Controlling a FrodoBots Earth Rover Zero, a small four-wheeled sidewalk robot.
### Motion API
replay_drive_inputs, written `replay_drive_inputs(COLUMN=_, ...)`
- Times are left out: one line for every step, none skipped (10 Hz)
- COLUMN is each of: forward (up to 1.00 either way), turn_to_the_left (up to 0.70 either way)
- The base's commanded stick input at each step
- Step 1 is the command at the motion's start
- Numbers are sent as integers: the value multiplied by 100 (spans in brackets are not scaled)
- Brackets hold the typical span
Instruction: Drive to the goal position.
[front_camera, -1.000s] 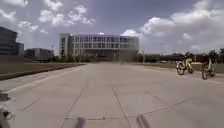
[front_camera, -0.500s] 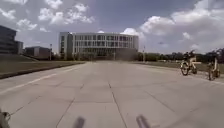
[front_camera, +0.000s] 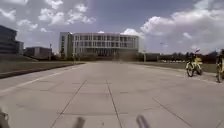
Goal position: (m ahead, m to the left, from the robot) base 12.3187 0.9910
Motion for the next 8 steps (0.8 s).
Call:
replay_drive_inputs(forward=70, turn_to_the_left=0)
replay_drive_inputs(forward=70, turn_to_the_left=0)
replay_drive_inputs(forward=70, turn_to_the_left=0)
replay_drive_inputs(forward=70, turn_to_the_left=0)
replay_drive_inputs(forward=70, turn_to_the_left=0)
replay_drive_inputs(forward=70, turn_to_the_left=0)
replay_drive_inputs(forward=70, turn_to_the_left=0)
replay_drive_inputs(forward=70, turn_to_the_left=0)
